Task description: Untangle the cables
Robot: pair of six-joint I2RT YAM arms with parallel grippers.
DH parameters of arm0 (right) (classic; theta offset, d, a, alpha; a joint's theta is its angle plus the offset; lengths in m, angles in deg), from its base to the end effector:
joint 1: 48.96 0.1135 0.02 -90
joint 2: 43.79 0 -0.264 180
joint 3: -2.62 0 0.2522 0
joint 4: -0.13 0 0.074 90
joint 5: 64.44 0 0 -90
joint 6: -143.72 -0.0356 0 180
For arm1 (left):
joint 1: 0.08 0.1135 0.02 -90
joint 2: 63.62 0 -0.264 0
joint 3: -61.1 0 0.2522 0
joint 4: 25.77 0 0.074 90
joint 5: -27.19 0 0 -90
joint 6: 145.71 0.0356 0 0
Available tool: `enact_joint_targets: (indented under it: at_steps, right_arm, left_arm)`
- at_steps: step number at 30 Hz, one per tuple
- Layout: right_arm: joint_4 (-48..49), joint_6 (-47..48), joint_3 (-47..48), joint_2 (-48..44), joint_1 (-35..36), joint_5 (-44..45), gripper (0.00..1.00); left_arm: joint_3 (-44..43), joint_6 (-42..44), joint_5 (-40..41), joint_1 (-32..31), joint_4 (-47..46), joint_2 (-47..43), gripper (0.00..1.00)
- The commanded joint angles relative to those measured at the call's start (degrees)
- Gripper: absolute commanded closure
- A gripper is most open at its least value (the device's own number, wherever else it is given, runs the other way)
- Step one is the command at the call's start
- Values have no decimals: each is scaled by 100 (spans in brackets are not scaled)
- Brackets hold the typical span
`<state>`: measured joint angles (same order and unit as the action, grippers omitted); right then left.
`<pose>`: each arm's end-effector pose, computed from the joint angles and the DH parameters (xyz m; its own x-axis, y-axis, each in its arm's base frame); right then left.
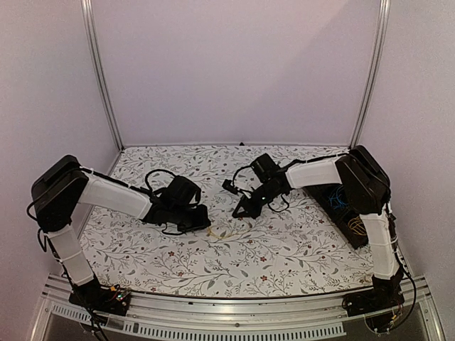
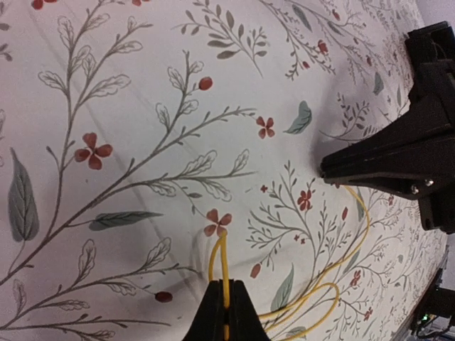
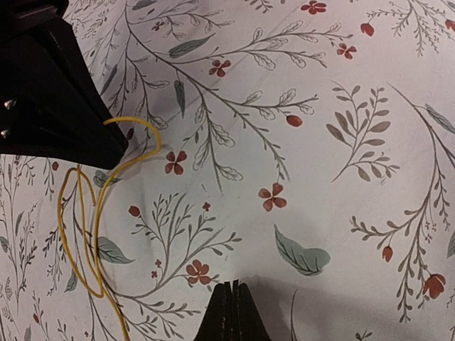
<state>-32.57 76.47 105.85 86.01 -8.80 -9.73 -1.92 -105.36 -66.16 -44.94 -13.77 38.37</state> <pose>0.3438 0.3170 0.1149 -0.3150 -0.6788 -0.6633 -0.9476 0.1853 0.2604 0.2395 -0.2412 0.1280 -0.9130 -0.1647 -0.3731 0.0532 0.8589 -0.5093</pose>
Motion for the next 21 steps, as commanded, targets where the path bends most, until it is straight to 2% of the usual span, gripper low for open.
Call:
enact_joint_targets:
  at_steps: [1, 5, 10, 14, 21]
  right_arm:
    - [-115, 208, -341, -732, 17, 133, 100]
    - [-111, 364, -1073, -2134, -256, 385, 100]
    - [-253, 475, -2041, -3593, -932, 692, 100]
    - [-365, 601, -2519, -4229, -1392, 892, 100]
    - [-603, 624, -2724, -4949, -2254, 984, 100]
  left_arm:
    - [-112, -15, 630, 174, 28, -172, 100]
    - [147, 69, 1069, 377, 133, -578, 100]
    - [458, 312, 1655, 731, 567, -1286, 100]
    - [702, 430, 1878, 985, 664, -1855, 100]
    - [827, 571, 2105, 1163, 894, -2415, 100]
